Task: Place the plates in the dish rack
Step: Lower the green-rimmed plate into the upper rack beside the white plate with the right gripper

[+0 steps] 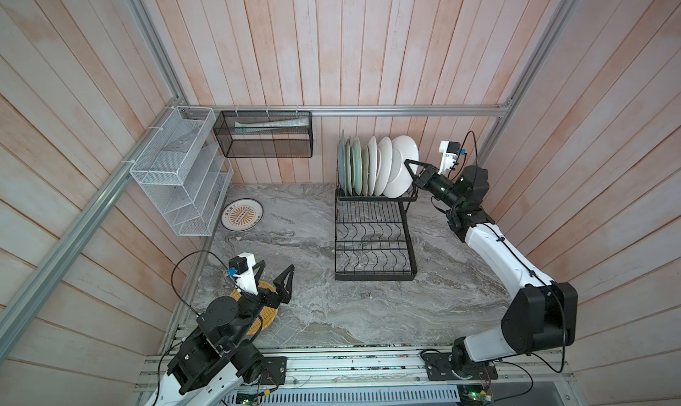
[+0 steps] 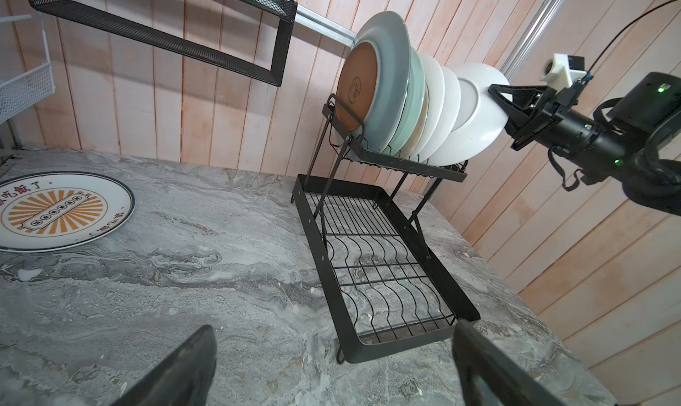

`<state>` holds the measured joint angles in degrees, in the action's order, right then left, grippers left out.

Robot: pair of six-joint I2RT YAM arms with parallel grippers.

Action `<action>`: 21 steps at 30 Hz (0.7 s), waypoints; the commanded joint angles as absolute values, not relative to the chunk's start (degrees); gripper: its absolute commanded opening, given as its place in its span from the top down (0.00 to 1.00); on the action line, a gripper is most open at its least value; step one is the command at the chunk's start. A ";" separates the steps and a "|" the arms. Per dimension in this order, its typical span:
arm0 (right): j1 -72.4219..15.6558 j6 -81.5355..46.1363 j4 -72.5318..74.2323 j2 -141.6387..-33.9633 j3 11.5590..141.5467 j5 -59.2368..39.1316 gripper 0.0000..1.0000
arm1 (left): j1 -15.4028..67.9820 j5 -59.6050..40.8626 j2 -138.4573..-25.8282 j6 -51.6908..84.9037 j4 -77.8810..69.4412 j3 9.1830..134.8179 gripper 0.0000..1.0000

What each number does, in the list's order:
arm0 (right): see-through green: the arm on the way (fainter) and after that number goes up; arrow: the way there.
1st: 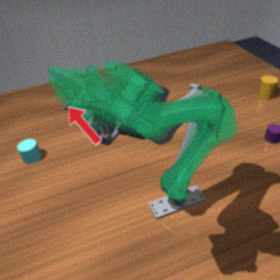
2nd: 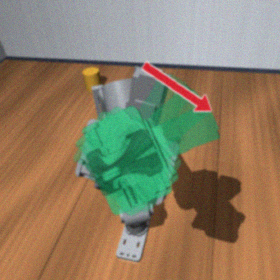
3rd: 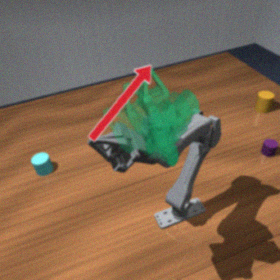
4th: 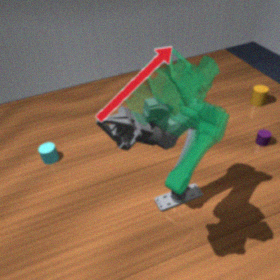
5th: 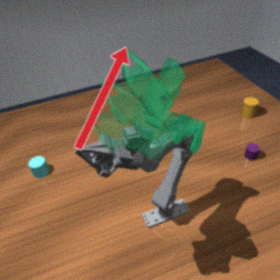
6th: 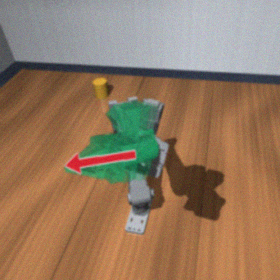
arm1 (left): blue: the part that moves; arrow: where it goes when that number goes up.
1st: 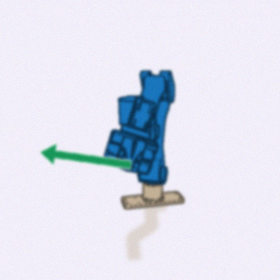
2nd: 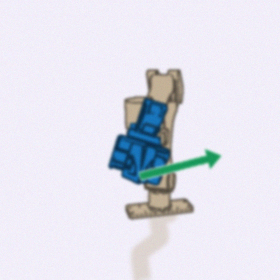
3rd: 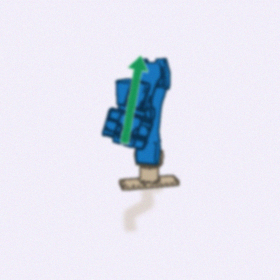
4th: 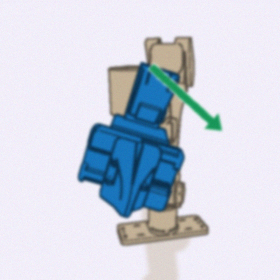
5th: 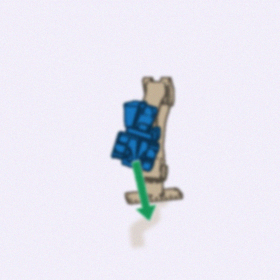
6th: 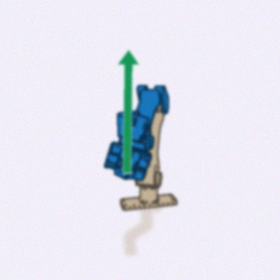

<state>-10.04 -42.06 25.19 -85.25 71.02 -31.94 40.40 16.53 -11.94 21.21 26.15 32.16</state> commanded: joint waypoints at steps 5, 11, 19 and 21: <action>-10.28 -37.35 23.57 -86.06 73.76 -28.66 1.00 | 40.25 15.66 -11.95 20.94 25.76 31.97 0.00; -10.89 -35.98 21.10 -86.31 76.58 -26.66 1.00 | 40.25 15.71 -12.06 21.00 25.67 31.91 0.00; -11.00 -36.57 20.85 -88.65 80.45 -26.10 1.00 | 40.25 15.73 -12.66 20.93 25.62 31.86 0.00; -10.96 -36.72 20.49 -89.55 81.96 -26.15 1.00 | 40.25 15.78 -12.88 20.96 25.64 31.82 0.00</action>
<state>-11.44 -38.89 18.72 -88.99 78.37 -28.73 40.40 16.53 -12.49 21.21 26.13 32.16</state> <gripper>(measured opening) 0.071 0.999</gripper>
